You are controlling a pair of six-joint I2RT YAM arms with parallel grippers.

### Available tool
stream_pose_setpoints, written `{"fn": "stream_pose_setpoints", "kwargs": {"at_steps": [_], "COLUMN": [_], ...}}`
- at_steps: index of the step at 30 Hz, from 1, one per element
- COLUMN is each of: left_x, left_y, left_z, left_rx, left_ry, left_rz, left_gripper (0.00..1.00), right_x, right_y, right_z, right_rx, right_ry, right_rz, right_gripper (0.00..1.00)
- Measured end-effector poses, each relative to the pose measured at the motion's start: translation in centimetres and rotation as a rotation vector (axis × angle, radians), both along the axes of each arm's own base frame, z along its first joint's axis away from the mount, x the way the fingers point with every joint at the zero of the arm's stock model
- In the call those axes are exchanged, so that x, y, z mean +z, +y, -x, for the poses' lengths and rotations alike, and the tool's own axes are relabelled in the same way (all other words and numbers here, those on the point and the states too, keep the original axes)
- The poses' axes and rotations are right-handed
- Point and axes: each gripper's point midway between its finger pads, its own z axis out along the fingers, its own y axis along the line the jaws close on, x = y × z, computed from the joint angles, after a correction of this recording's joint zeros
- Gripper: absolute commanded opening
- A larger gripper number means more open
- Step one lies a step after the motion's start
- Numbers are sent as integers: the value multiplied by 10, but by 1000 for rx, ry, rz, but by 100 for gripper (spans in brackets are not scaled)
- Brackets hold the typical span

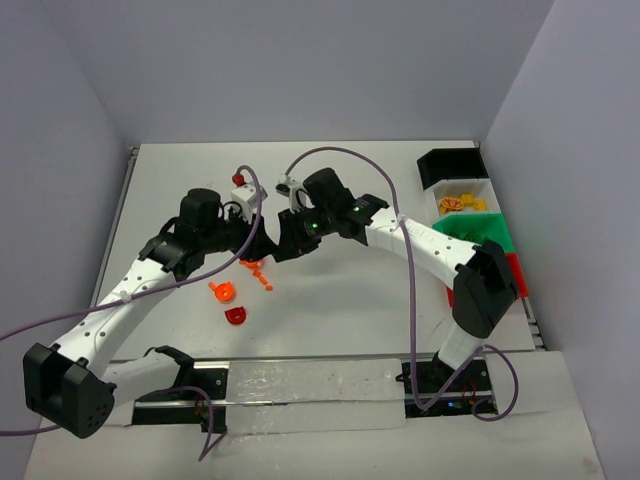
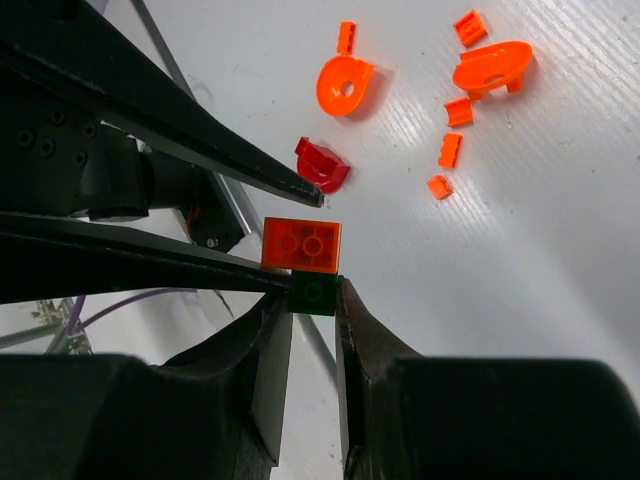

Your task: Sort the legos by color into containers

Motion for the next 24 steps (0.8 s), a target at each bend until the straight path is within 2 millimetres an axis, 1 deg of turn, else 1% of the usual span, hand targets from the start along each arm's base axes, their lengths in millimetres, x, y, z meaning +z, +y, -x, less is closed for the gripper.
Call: {"fn": "stream_pose_setpoints", "kwargs": {"at_steps": [2, 3, 5, 7, 8, 13, 19, 24], "left_x": [0, 0, -1, -1, -2, -3, 3, 26], "left_y": [-1, -1, -2, -1, -1, -1, -3, -9], "left_z": [0, 0, 1, 0, 0, -1, -6, -16], "left_rx": [-3, -3, -6, -5, -4, 2, 27, 40], "left_ry": [-3, -5, -9, -14, -15, -6, 30, 1], "left_rz": [-3, -5, -9, -15, -18, -19, -17, 18], "left_gripper": [36, 33, 21, 2, 0, 0, 0, 0], "right_x": [0, 0, 0, -1, -2, -3, -3, -8], "right_y": [-1, -1, -1, 0, 0, -1, -1, -2], "right_z": [-1, -2, -3, -4, -4, -5, -7, -11], "right_rx": [-8, -11, -15, -22, -25, -30, -34, -40], "right_ry": [-1, 0, 3, 6, 8, 10, 0, -15], "right_rz": [7, 11, 17, 21, 23, 29, 29, 46], "right_gripper": [0, 0, 0, 0, 0, 0, 0, 0]}}
